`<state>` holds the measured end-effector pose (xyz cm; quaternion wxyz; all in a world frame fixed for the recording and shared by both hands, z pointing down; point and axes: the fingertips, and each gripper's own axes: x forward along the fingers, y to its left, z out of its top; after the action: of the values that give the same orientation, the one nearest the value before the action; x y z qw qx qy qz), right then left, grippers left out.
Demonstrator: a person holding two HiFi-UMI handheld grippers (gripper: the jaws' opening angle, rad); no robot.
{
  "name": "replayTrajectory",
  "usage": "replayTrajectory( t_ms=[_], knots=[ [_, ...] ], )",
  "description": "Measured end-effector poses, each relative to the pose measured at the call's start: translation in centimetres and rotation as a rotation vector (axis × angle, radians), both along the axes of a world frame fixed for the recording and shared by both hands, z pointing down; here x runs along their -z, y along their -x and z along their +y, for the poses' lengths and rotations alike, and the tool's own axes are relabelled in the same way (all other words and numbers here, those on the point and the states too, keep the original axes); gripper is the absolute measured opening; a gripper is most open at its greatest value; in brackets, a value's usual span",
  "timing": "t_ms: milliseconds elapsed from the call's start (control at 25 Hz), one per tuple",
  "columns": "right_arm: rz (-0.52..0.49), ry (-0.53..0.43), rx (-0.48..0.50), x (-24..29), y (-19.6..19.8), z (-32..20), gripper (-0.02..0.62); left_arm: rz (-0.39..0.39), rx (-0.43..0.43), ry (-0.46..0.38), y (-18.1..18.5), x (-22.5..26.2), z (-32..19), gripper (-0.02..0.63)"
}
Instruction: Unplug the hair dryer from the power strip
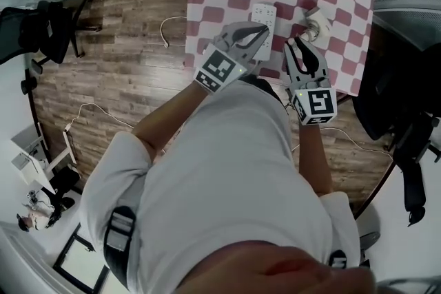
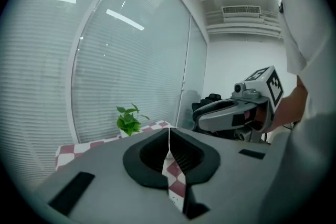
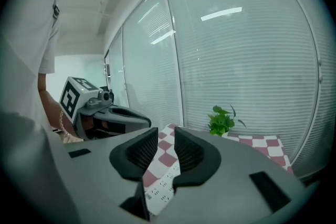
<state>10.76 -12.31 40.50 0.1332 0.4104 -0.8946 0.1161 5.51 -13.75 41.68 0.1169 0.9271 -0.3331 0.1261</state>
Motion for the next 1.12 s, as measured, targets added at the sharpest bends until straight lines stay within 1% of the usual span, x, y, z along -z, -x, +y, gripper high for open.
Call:
replayTrajectory(
  t_ms=[120,280,520,760,960,1120],
  knots=[
    [-0.039,-0.054,-0.004,3.4,0.5,-0.2,0.097,0.054,0.000,-0.040,-0.2,3.2,0.7,0.034],
    [-0.084,-0.117,0.022,7.6,1.4,0.0,0.080,0.115,-0.002,-0.102,-0.2,7.2,1.0,0.034],
    [-0.120,-0.166,0.035,13.0,1.9,-0.2,0.060,0.194,0.000,-0.191,0.1,13.5,1.2,0.034],
    [-0.135,-0.199,0.060,16.4,2.4,-0.2,0.044,0.226,-0.024,-0.229,-0.7,16.9,2.2,0.032],
    [-0.161,-0.219,0.072,18.3,2.8,-0.1,0.031,0.244,-0.006,-0.237,-0.4,18.9,1.9,0.034],
    [-0.160,-0.228,0.079,18.8,3.0,-0.1,0.031,0.247,-0.001,-0.250,-0.1,19.5,1.7,0.032]
  ],
)
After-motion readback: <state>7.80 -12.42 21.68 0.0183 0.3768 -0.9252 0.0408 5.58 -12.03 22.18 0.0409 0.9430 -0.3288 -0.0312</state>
